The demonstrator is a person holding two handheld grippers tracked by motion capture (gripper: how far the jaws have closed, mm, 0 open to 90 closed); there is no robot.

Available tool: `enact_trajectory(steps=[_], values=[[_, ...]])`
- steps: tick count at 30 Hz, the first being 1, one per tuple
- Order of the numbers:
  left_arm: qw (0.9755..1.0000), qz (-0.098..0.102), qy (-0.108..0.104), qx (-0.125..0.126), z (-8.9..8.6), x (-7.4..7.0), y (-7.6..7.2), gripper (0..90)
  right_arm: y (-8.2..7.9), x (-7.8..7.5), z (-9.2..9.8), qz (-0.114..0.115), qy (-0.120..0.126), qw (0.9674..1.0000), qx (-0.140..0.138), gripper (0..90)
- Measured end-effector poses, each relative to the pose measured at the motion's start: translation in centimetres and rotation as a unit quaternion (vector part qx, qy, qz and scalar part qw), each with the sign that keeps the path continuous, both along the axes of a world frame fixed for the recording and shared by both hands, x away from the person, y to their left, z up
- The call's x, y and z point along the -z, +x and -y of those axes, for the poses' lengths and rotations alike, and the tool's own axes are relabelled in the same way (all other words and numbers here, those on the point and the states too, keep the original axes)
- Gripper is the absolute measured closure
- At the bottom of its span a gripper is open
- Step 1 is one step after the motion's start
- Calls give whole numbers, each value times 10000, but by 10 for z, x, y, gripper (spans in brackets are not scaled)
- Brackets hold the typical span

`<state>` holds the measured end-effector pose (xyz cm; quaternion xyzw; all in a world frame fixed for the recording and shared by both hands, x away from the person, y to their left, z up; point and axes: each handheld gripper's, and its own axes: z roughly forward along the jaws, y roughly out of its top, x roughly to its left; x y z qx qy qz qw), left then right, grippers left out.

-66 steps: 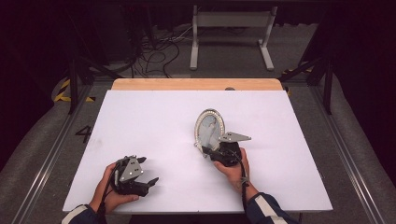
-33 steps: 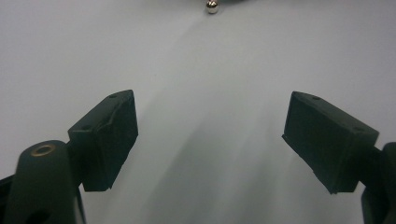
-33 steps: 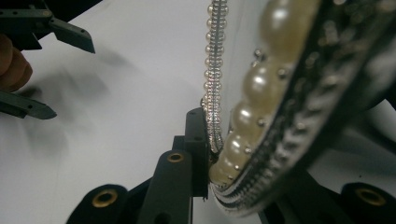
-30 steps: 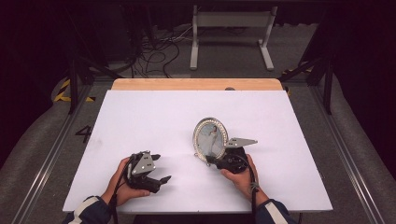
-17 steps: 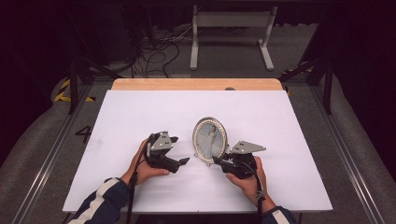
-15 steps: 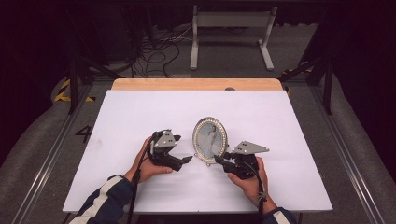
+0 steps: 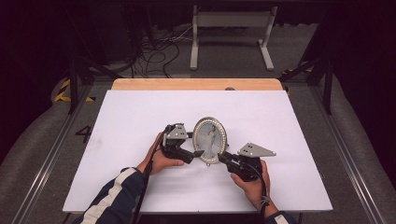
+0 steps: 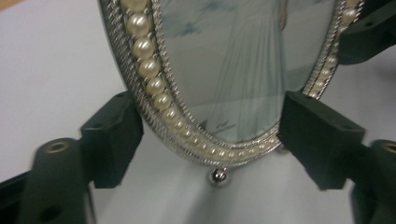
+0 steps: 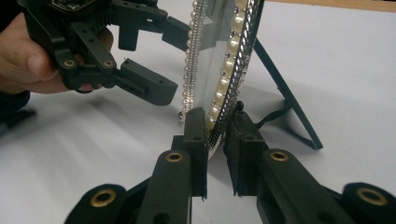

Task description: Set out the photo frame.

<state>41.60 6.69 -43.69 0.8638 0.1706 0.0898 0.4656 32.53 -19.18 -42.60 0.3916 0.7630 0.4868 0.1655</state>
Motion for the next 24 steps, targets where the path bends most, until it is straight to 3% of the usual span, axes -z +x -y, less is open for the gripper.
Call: enact_trajectory(steps=[2,5,8,14,22,24], values=[[9998,107,145,-97,0,0,-1,297,0,0,0,-15,5,10000,-4,795],[9997,91,161,-154,-2,-1,-2,367,2,0,2,-77,91,9999,-5,797],[9997,102,153,-164,-4,-3,-5,371,5,2,5,-169,224,9996,-7,799],[9997,54,161,-173,-7,-3,-8,370,9,3,8,-192,254,9995,3,798],[9982,141,466,-347,-11,-3,-18,359,12,2,4,-124,288,9995,12,797],[9978,123,499,-410,-8,-2,-20,322,13,1,3,-115,287,9995,18,793]])
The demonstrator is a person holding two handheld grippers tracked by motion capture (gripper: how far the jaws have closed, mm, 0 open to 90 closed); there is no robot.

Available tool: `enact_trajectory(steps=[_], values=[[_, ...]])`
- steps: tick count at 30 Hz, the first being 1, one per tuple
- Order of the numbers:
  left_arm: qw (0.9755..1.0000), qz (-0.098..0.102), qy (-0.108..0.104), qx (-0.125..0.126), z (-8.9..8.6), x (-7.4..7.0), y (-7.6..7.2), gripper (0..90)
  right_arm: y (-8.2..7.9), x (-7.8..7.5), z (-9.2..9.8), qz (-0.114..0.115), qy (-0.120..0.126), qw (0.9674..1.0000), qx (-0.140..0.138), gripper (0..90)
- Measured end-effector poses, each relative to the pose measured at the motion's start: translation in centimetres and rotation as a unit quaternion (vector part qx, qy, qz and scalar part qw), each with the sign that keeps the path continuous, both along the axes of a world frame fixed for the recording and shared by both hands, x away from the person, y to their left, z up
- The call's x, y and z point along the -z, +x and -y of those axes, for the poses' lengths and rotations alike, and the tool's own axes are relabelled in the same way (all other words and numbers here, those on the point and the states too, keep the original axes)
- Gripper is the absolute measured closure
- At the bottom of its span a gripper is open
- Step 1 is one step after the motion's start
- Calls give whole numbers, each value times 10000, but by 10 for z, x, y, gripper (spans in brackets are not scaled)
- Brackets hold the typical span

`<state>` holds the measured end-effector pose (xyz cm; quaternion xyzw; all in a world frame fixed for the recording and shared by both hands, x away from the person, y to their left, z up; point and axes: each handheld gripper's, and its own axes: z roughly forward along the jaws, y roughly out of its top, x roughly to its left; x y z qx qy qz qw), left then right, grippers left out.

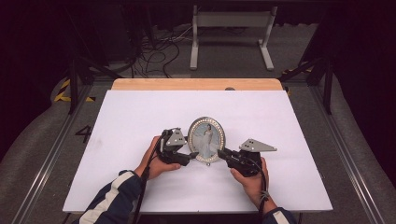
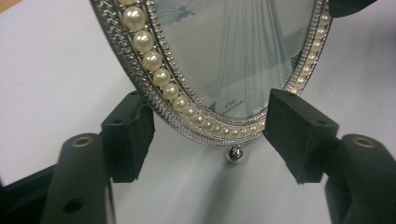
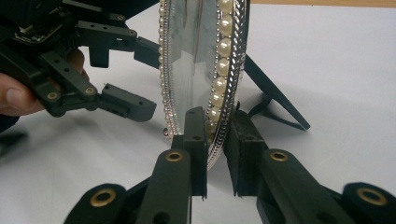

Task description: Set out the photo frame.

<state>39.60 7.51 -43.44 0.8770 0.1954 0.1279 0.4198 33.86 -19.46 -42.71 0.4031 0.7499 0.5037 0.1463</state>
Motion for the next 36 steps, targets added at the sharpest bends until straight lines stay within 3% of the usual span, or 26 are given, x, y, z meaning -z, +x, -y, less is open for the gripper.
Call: enact_trajectory(steps=[3,5,10,16,17,22,28,36], values=[[10000,31,-5,15,0,0,0,307,0,-1,-1,23,-41,10000,0,786],[9999,0,-145,10,-1,0,2,306,-1,-1,-2,47,-111,9999,22,776],[9998,90,-191,23,0,0,4,283,-4,-5,-7,223,-526,9984,24,744],[9996,142,-238,-19,1,0,4,284,-4,-7,-4,248,-493,9984,131,708],[9993,267,-240,-126,1,-2,3,284,-5,-8,-4,261,-472,9984,147,707],[9979,311,-563,-113,-7,-8,4,367,-7,-12,-1,434,-426,9979,240,753],[9979,296,-561,-126,-9,-9,6,494,-9,-13,-4,516,-487,9971,266,781],[9978,314,-540,-229,-13,-11,6,597,-8,-13,-4,527,-512,9969,279,778]])
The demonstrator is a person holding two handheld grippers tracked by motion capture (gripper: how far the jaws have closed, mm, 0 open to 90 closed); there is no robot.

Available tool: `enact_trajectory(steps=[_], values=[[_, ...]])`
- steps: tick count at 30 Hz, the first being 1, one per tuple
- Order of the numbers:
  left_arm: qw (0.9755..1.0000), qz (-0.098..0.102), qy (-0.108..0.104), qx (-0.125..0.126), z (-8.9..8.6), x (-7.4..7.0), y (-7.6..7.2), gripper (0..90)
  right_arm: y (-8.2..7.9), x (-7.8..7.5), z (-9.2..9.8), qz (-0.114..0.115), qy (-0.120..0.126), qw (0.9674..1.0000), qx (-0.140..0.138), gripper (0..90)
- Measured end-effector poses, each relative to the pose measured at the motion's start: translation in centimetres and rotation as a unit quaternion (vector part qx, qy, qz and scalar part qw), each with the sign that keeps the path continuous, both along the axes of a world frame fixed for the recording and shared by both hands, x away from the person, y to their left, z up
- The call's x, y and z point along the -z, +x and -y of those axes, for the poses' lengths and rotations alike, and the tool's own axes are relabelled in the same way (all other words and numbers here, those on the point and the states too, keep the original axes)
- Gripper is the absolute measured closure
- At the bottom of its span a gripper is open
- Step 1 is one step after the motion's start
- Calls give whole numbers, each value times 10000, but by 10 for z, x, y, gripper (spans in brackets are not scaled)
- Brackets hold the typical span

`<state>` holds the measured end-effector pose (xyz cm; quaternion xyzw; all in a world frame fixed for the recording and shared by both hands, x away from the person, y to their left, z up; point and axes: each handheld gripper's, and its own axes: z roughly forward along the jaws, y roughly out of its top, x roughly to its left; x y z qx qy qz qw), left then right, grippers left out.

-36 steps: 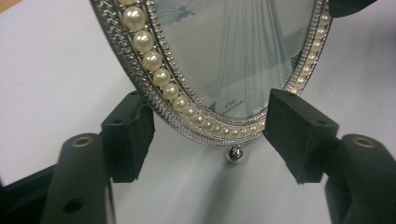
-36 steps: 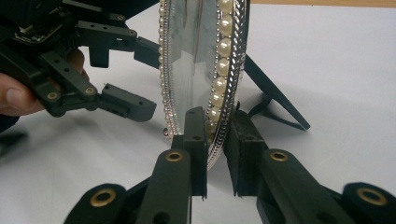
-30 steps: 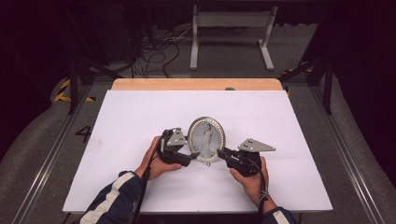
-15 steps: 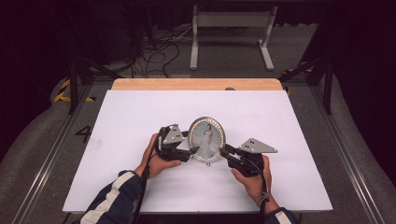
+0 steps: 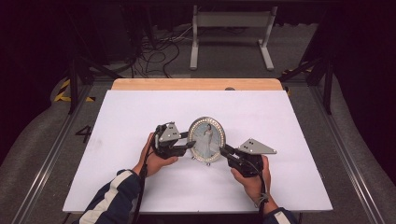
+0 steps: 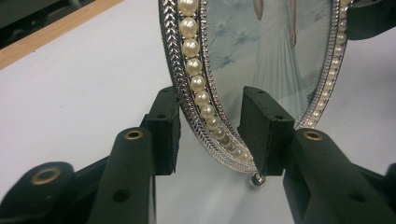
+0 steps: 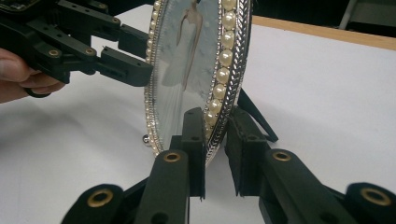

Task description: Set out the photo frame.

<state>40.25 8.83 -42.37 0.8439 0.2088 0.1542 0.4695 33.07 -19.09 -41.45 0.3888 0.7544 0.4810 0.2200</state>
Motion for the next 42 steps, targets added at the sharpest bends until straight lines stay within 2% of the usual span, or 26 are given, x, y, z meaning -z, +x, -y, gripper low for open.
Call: enact_trajectory(steps=[5,16,20,25,29,31,42], values=[[10000,3,38,-57,-2,0,-2,642,3,0,1,-50,67,10000,14,776],[9999,0,108,-65,-6,1,-6,647,7,0,-3,5,55,10000,35,754],[9997,124,208,-19,-7,0,-8,655,9,1,-3,-7,65,10000,65,747],[9996,114,257,7,-8,0,-9,656,9,2,-5,23,40,9999,95,741],[9995,142,271,56,-8,0,-9,659,11,4,-6,6,-45,9999,124,735],[9995,139,274,62,-8,0,-10,658,11,4,-6,9,-11,9999,107,737],[9995,136,269,-18,-8,2,-11,657,12,3,-7,49,-62,10000,58,736]])
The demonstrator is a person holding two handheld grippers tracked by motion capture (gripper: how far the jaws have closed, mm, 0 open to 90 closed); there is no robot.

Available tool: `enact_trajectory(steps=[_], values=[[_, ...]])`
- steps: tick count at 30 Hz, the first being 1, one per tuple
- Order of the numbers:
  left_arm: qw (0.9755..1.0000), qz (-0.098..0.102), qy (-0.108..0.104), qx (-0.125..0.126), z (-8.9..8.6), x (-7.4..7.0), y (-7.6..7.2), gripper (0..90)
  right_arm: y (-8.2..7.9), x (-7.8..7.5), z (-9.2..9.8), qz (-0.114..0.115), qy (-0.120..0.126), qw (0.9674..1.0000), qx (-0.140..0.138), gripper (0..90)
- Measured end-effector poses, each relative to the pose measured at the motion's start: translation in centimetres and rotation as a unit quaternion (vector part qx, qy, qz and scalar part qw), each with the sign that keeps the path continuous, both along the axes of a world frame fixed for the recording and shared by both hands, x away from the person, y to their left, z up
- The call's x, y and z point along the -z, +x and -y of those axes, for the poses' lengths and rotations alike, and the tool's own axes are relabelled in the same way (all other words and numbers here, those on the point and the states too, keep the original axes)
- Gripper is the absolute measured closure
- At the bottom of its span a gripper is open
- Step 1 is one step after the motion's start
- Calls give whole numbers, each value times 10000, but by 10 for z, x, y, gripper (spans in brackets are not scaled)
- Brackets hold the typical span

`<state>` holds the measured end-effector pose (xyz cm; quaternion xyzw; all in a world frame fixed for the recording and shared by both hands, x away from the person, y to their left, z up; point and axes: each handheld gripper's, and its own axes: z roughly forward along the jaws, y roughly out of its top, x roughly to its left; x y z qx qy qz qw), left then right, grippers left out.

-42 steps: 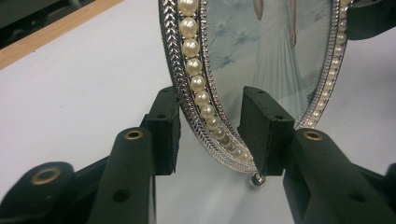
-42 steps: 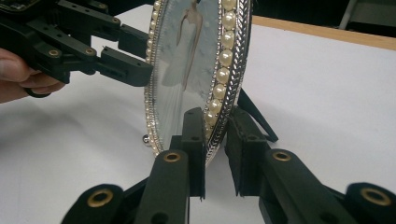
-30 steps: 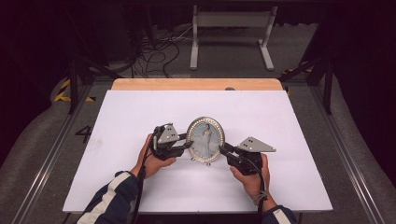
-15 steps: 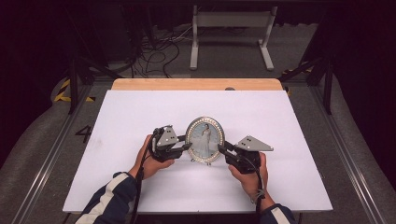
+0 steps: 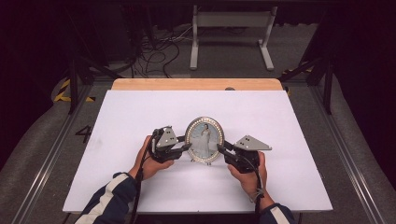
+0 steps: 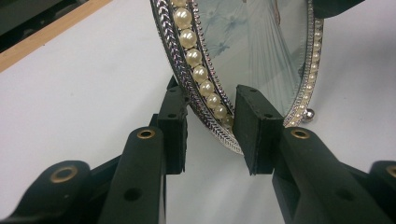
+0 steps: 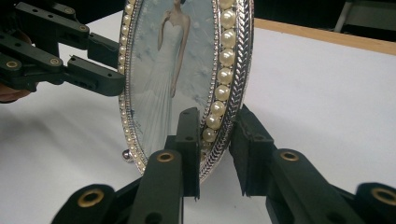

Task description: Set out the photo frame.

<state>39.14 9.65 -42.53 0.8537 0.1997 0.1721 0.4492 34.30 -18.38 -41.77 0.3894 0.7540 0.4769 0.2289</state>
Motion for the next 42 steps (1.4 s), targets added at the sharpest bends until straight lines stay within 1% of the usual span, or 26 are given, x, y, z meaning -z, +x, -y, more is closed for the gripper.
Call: enact_trajectory(steps=[4,9,14,20,24,28,29,37,40,42], values=[[10000,3,3,6,0,0,0,659,2,-1,1,24,-13,10000,-6,738],[10000,11,3,-1,2,1,-1,662,4,-1,3,-35,51,10000,5,737],[10000,53,39,-8,3,0,-2,662,7,-1,4,-21,44,10000,44,731],[10000,67,10,19,3,0,-4,664,8,-1,4,-24,-4,10000,80,724],[10000,67,29,15,3,0,-4,665,10,-1,5,-56,36,9999,93,723],[10000,44,67,-2,2,2,-4,665,11,-2,3,-6,-19,10000,98,726],[9999,66,86,-3,3,2,-5,666,11,-2,2,9,-37,9999,95,726],[9999,104,79,-7,3,2,-5,662,11,-2,3,-8,-8,10000,81,722],[9999,127,82,-1,3,2,-5,660,11,-1,4,5,-12,10000,91,697],[9999,117,120,31,4,3,-6,631,12,-1,4,-13,5,9999,111,652]])
